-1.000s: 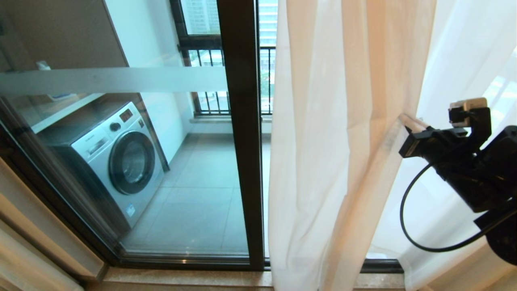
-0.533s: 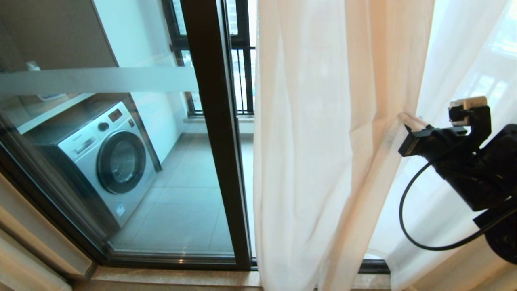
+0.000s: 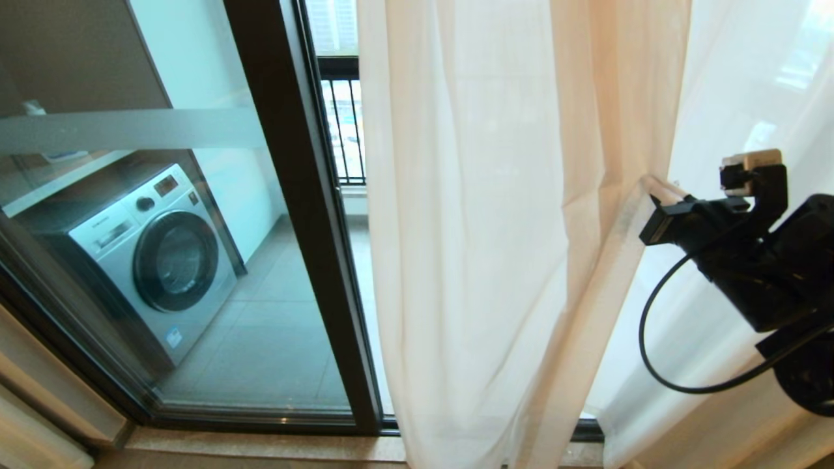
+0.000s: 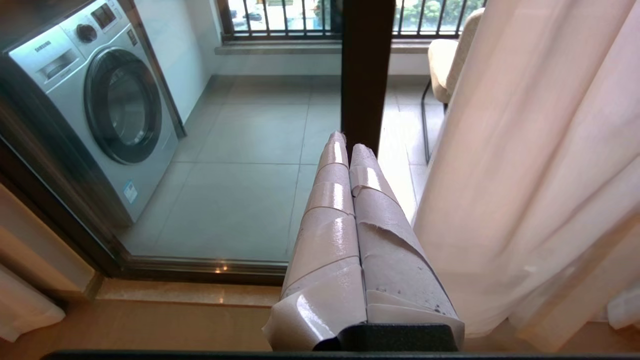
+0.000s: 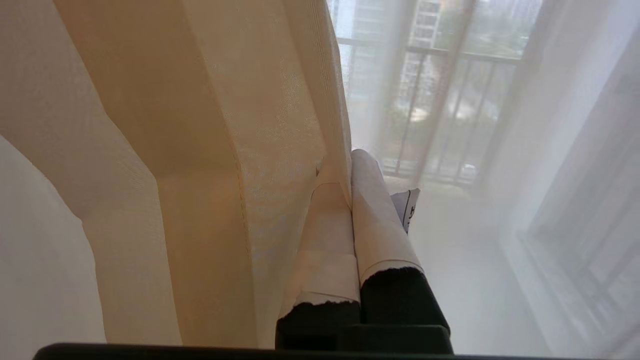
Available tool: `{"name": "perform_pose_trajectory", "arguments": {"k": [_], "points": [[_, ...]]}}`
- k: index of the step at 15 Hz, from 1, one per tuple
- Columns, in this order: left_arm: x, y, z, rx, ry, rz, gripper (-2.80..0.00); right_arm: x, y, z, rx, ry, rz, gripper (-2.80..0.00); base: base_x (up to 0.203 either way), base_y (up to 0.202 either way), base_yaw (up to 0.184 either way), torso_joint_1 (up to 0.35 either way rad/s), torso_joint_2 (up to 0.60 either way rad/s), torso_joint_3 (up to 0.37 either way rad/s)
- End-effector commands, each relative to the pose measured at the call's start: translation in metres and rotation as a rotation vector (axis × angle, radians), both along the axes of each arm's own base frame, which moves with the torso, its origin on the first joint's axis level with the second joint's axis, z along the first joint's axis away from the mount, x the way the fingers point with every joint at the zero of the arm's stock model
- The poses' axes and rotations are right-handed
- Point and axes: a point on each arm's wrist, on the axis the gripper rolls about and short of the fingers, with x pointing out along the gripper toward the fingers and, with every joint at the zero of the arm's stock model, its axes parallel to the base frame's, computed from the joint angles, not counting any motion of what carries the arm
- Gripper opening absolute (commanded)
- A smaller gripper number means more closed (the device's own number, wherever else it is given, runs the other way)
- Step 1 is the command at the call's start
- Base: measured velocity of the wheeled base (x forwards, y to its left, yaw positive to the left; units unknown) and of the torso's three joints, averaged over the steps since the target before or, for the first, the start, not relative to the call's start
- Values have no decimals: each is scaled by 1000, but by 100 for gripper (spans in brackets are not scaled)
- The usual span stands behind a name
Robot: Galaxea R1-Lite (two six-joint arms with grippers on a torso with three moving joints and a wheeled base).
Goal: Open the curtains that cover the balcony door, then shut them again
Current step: Pull the inner curtains open on both sides
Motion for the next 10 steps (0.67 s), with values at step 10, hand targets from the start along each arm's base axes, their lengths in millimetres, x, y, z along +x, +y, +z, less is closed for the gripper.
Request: {"name": "perform_pose_trajectory", "arguments": {"k": [10], "points": [[0, 0, 0, -2, 1, -1, -280, 0, 0, 3, 4, -31, -3, -280, 0, -190, 2, 2, 2, 4]]}}
